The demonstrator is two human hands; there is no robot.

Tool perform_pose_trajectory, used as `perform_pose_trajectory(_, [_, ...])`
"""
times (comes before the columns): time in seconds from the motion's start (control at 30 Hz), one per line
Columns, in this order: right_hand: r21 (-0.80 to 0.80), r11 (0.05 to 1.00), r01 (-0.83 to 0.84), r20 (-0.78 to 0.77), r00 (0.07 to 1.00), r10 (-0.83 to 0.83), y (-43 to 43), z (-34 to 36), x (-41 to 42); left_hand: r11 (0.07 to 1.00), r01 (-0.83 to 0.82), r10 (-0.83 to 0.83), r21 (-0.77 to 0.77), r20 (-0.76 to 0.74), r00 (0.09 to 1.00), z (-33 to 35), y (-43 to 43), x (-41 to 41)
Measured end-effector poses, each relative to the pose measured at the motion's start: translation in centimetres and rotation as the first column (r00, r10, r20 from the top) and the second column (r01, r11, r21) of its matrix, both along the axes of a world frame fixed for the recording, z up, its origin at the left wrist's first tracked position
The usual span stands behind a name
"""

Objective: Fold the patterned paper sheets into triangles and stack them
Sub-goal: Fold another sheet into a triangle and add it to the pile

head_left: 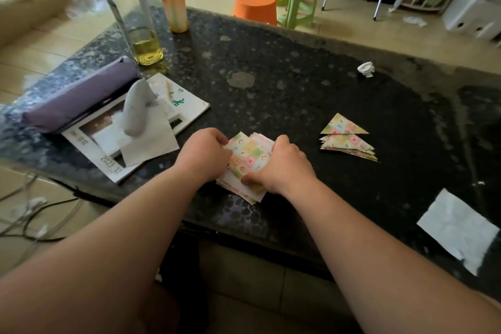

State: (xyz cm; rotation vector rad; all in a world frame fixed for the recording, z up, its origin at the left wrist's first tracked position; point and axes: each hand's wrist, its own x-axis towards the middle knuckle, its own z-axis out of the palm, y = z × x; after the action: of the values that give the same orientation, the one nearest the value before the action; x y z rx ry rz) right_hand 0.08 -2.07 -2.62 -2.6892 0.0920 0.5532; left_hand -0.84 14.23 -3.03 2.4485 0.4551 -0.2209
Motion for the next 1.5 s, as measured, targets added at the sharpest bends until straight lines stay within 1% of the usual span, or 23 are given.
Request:
perform_pose_trajectory(0.13, [0.077,0.997,-0.018,0.015,1.0,0.017,-0.3,0.1,-0.5,0.997,-0.049,0.052,-0.056,0.048,0.998,0.3,0.0,0.3])
perform_pose_trajectory(0.2, [0.156,0.988,-0.001,0.033,0.999,-0.004,-1.3,0.7,-0.6,0.985,-0.066,0.08,-0.161,0.08,0.994,1.1,-0.5,0.5])
perform_pose_trajectory(0.27, [0.229,0.972,0.052,0.04,0.997,-0.062,-3.4,1.8,-0.7,0.957,-0.052,0.095,-0.287,0.137,0.986,2.4,-1.6,0.7])
perform_pose_trajectory(0.37, [0.219,0.968,0.126,0.075,0.986,-0.146,-8.4,4.3,-1.3,0.912,0.044,0.061,-0.409,0.24,0.969,4.6,-4.4,0.3])
perform_pose_trajectory(0.4, [0.203,0.968,0.147,0.104,0.98,-0.171,-10.3,5.1,-1.7,0.889,0.083,0.051,-0.45,0.277,0.959,5.1,-5.5,0.0])
perform_pose_trajectory(0.47, [0.197,0.966,0.167,0.209,0.955,-0.208,-13.6,6.1,-3.0,0.847,0.184,0.012,-0.499,0.364,0.931,5.7,-7.8,-1.0])
perform_pose_trajectory(0.53, [0.26,0.957,0.132,0.34,0.915,-0.218,-16.2,6.0,-4.8,0.825,0.321,-0.075,-0.465,0.473,0.878,5.5,-10.2,-2.3])
perform_pose_trajectory(0.57, [0.29,0.952,0.093,0.384,0.9,-0.205,-17.2,5.7,-5.7,0.83,0.377,-0.137,-0.411,0.505,0.852,5.1,-11.4,-3.0])
perform_pose_trajectory(0.6, [0.304,0.951,0.048,0.408,0.896,-0.176,-18.0,5.4,-6.4,0.837,0.413,-0.198,-0.359,0.505,0.84,4.6,-12.5,-3.7])
perform_pose_trajectory(0.67, [0.267,0.963,-0.029,0.397,0.914,-0.083,-19.2,4.6,-7.2,0.85,0.441,-0.294,-0.287,0.436,0.851,3.4,-14.1,-4.9])
perform_pose_trajectory(0.77, [0.144,0.978,-0.152,0.338,0.936,0.096,-20.0,3.6,-7.5,0.861,0.467,-0.389,-0.202,0.33,0.86,1.7,-15.1,-6.1])
perform_pose_trajectory(0.83, [0.077,0.973,-0.219,0.281,0.941,0.189,-19.9,2.8,-7.7,0.855,0.493,-0.449,-0.161,0.246,0.859,1.1,-15.3,-6.3])
perform_pose_trajectory(0.9, [0.017,0.968,-0.251,0.207,0.948,0.243,-19.7,1.9,-8.0,0.841,0.529,-0.508,-0.118,0.165,0.845,0.6,-15.4,-6.4])
perform_pose_trajectory(0.97, [-0.01,0.963,-0.271,0.168,0.949,0.269,-19.5,1.4,-8.0,0.824,0.56,-0.551,-0.081,0.114,0.827,0.3,-15.6,-6.3])
perform_pose_trajectory(1.1, [0.003,0.952,-0.306,0.192,0.935,0.299,-19.3,1.3,-7.5,0.793,0.607,-0.604,-0.04,0.073,0.794,0.3,-15.9,-6.2])
perform_pose_trajectory(1.2, [0.026,0.949,-0.313,0.179,0.936,0.304,-19.4,0.5,-7.4,0.784,0.618,-0.616,-0.055,0.059,0.786,0.6,-16.0,-6.1])
perform_pose_trajectory(1.33, [0.085,0.951,-0.296,0.133,0.95,0.283,-19.9,-1.1,-8.0,0.774,0.631,-0.632,-0.06,-0.006,0.775,0.9,-15.7,-5.8])
perform_pose_trajectory(1.43, [0.148,0.953,-0.265,0.134,0.96,0.246,-20.2,-1.7,-8.3,0.772,0.633,-0.636,-0.059,-0.074,0.768,0.7,-15.5,-5.7])
perform_pose_trajectory(1.5, [0.205,0.952,-0.227,0.14,0.97,0.201,-20.3,-1.8,-8.1,0.776,0.626,-0.631,-0.074,-0.092,0.771,0.3,-15.4,-5.6])
